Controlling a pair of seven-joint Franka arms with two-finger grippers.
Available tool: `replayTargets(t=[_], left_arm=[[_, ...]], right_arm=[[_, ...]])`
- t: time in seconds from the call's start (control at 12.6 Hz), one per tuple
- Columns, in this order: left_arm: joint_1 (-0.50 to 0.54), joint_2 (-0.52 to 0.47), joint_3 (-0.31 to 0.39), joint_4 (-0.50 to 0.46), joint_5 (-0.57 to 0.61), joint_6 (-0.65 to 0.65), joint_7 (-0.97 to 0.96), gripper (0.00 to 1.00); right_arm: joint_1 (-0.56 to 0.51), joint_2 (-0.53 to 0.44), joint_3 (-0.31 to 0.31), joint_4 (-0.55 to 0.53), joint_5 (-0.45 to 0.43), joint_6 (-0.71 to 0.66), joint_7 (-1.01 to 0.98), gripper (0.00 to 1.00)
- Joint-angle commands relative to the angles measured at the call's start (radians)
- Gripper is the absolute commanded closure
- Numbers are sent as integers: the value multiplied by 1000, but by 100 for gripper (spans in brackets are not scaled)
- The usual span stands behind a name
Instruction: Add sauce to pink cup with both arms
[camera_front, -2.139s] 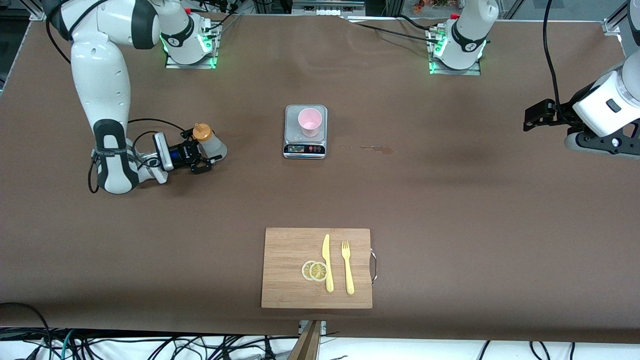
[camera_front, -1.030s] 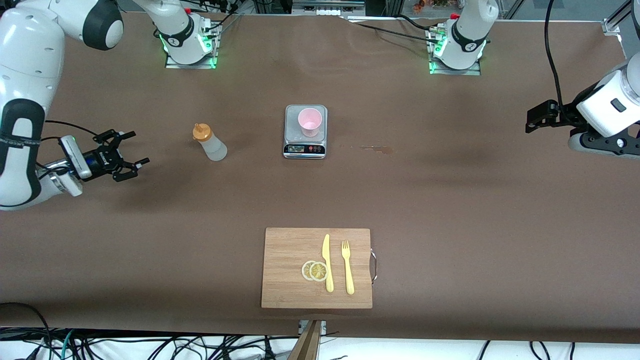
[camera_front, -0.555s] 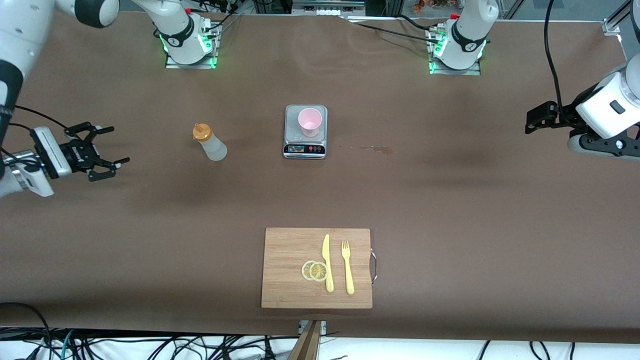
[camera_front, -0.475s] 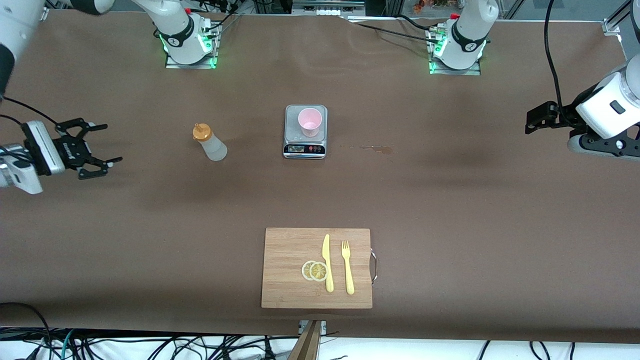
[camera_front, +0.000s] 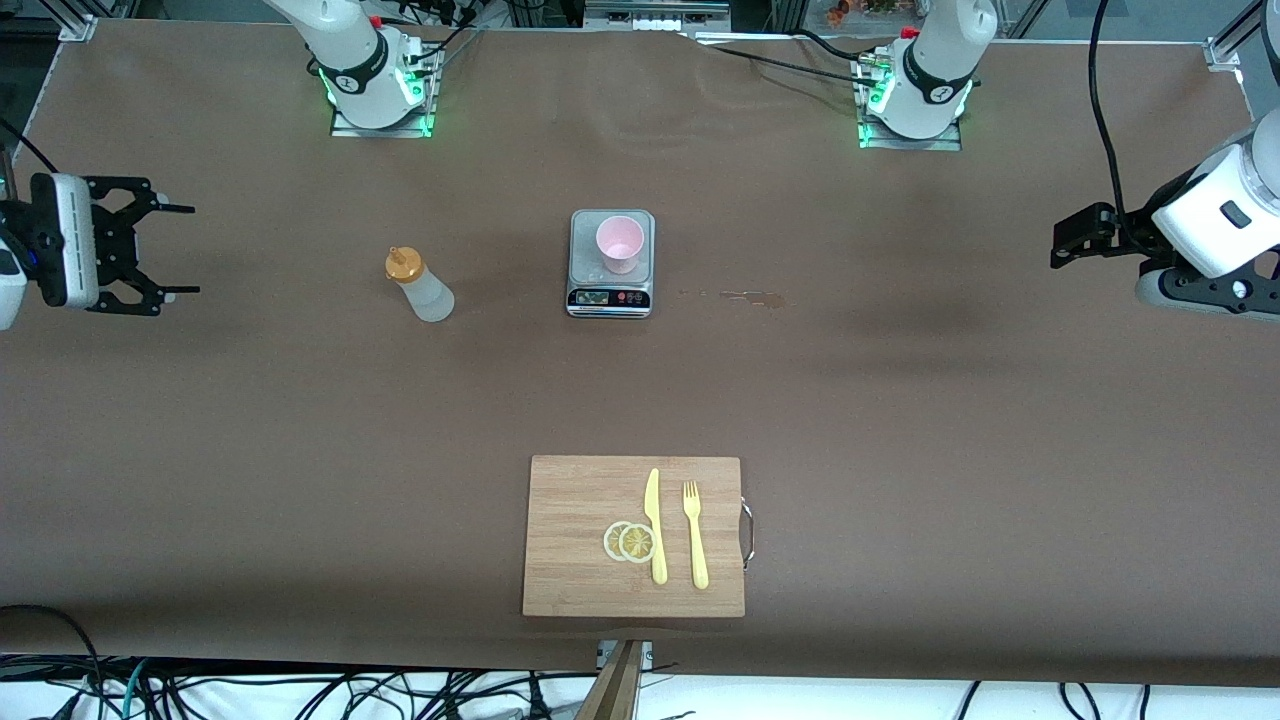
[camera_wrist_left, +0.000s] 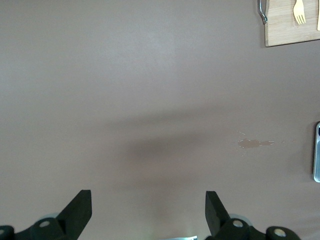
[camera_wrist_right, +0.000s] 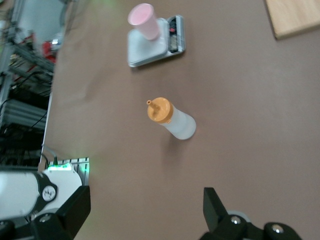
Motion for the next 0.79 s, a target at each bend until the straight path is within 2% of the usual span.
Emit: replayTargets(t=[0.0, 0.24, 0.48, 0.55, 0.71], left_arm=[[-4, 17, 3, 37, 10, -21, 14, 0], [-4, 17, 4, 37, 10, -21, 14, 0], [-4, 17, 1, 39, 10, -21, 14, 0], [-4, 17, 1, 39, 10, -21, 14, 0], [-6, 17, 3, 39, 8, -21, 16, 0]], right_arm=[[12, -133, 93, -96, -116, 89, 293, 0], [53, -220, 149, -132, -236, 114, 661, 0], [99, -259, 205, -135, -336, 145, 1131, 0], [101, -259, 216, -135, -364, 161, 1216, 0], [101, -257, 215, -138, -410, 241, 1237, 0]])
